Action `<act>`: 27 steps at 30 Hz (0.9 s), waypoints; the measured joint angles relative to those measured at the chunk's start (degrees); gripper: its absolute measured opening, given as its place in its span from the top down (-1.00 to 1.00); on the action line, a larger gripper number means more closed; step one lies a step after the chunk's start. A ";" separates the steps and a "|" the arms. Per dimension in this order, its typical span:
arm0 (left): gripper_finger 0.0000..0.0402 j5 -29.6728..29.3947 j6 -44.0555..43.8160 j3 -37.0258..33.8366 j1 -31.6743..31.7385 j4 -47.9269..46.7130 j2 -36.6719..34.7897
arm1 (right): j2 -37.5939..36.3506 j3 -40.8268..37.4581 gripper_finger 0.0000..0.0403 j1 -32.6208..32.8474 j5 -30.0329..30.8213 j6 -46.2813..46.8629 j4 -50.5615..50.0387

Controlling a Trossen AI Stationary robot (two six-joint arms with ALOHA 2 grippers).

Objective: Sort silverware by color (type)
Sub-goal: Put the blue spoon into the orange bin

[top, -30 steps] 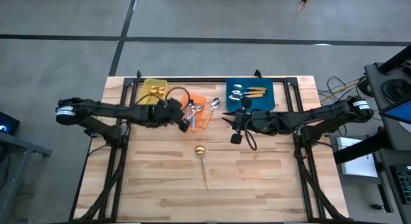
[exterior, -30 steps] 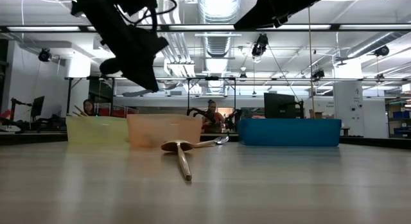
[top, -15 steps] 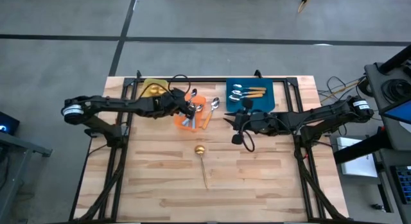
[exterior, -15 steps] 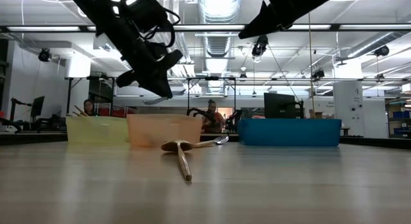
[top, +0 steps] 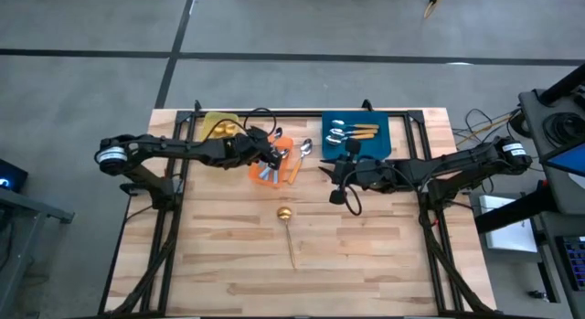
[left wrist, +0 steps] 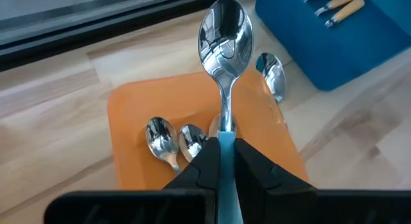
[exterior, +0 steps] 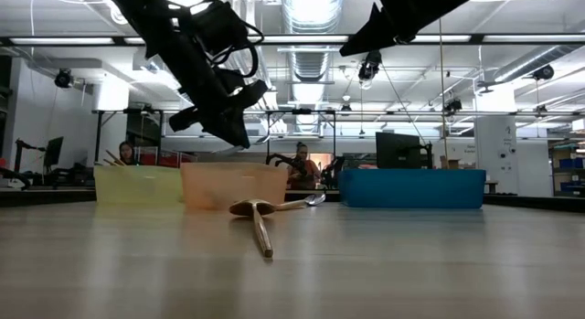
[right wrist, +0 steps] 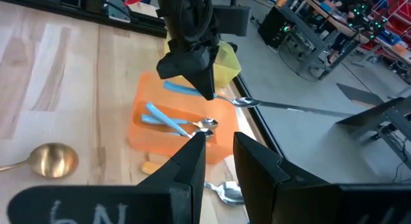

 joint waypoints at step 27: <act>0.95 -0.10 -4.72 -0.16 -0.52 0.05 5.24 | 0.00 -0.07 0.64 -1.35 0.00 0.59 0.02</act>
